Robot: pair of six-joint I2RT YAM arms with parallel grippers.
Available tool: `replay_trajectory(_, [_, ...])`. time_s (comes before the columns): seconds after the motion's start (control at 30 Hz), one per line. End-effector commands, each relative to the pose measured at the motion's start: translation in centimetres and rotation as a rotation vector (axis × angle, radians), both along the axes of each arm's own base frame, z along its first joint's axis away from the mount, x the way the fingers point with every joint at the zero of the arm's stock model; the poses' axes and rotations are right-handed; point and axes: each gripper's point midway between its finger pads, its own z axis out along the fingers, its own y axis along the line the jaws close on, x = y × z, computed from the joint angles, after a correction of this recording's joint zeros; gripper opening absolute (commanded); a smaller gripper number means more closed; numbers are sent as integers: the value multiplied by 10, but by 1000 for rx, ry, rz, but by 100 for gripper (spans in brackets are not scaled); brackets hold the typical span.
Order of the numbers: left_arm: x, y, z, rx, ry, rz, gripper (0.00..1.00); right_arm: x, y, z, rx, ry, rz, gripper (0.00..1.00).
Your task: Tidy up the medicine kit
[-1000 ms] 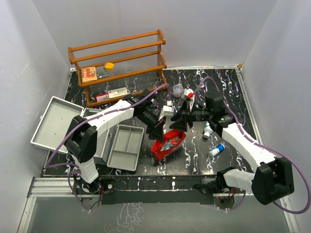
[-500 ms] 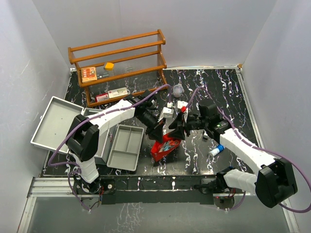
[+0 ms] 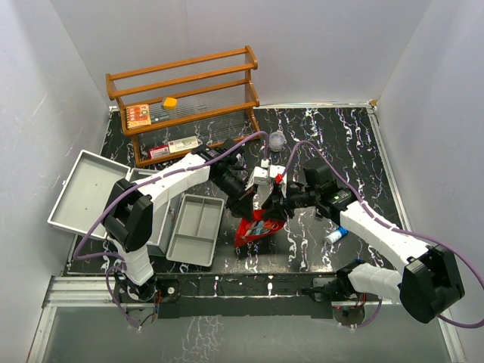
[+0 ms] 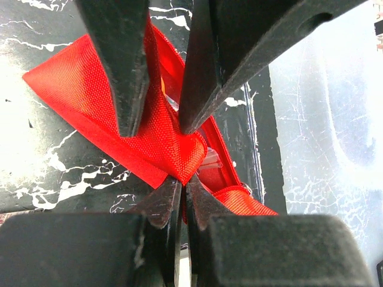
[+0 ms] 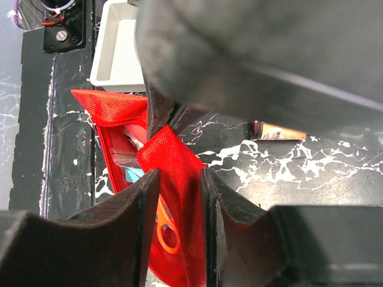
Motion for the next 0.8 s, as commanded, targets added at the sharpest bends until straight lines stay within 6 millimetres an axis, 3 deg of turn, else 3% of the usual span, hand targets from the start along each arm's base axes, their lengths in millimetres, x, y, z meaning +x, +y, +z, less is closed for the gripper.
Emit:
replay_trajectory(0.0, [-2, -3, 31, -105, -60, -47, 0, 0, -1, 5, -8, -30, -10, 35])
replay_trajectory(0.17, [-8, -2, 36, -134, -44, -59, 0, -1, 0, 6, 2, -25, -4, 39])
replay_trajectory(0.33, [-10, -3, 41, -163, -33, -53, 0, -2, 0, 6, 2, -22, 3, 3])
replay_trajectory(0.4, [-7, -3, 43, -160, -23, -33, 8, -2, 0, 7, 2, -29, 0, 0])
replay_trajectory(0.57, [5, 3, 45, -172, 3, 97, 46, 0, -3, 10, 3, -38, -19, 0])
replay_trajectory(0.77, [28, 11, 56, -254, -30, 359, 61, 2, -5, 4, 6, 21, -25, 0])
